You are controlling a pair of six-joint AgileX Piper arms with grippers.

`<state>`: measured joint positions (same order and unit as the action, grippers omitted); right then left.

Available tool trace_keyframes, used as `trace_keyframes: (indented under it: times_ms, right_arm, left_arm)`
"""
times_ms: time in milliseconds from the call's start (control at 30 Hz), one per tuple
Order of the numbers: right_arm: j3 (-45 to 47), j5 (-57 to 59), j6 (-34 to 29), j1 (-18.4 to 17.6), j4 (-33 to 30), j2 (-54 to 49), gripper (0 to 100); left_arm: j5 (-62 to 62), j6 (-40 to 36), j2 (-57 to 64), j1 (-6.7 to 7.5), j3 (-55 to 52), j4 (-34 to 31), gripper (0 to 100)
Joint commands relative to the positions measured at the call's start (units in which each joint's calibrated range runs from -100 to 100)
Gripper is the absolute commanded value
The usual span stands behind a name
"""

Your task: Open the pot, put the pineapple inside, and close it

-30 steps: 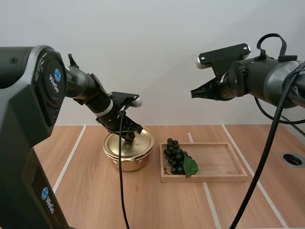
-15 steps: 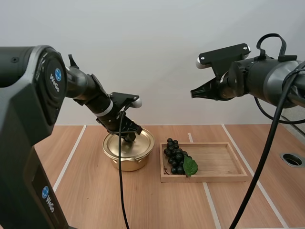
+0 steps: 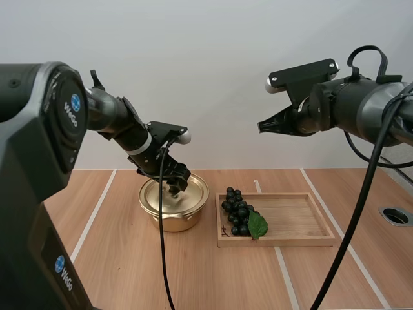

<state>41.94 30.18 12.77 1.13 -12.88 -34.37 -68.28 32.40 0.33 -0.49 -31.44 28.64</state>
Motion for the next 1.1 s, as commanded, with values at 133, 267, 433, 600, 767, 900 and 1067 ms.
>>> trace_keyframes:
  times_ms: [133,267,433,600,767,900,1067]
  right_arm:
    - [0.24,-0.81,-0.46,0.21,-0.2,-0.3,0]
    - [0.66,-0.73,-0.46,0.21,0.15,-0.3,0]
    - [2.88,-2.39,-0.46,0.21,0.15,-0.3,0]
    - [3.37,-3.12,-0.46,0.21,0.15,-0.56,0]
    - [3.37,-3.12,-0.46,0.21,0.59,-2.12,0]
    - [3.37,-3.12,-0.46,0.21,0.59,-3.91,0]
    - [3.37,-3.12,-0.46,0.21,0.59,-7.36,0]
  left_arm:
    - [-0.56,-0.18,10.67,0.11,4.06,0.23,100]
    - [-0.56,-0.6,17.45,0.11,6.83,0.23,100]
    - [2.93,-0.6,25.14,0.11,9.91,0.23,100]
    - [9.95,-2.7,33.25,0.11,11.14,0.23,100]
    - [14.44,-3.25,39.85,0.11,11.14,0.23,98]
    - [15.28,-3.72,44.21,0.04,11.14,-0.46,98]
    - [14.94,-4.9,46.88,-0.02,11.14,-3.23,78]
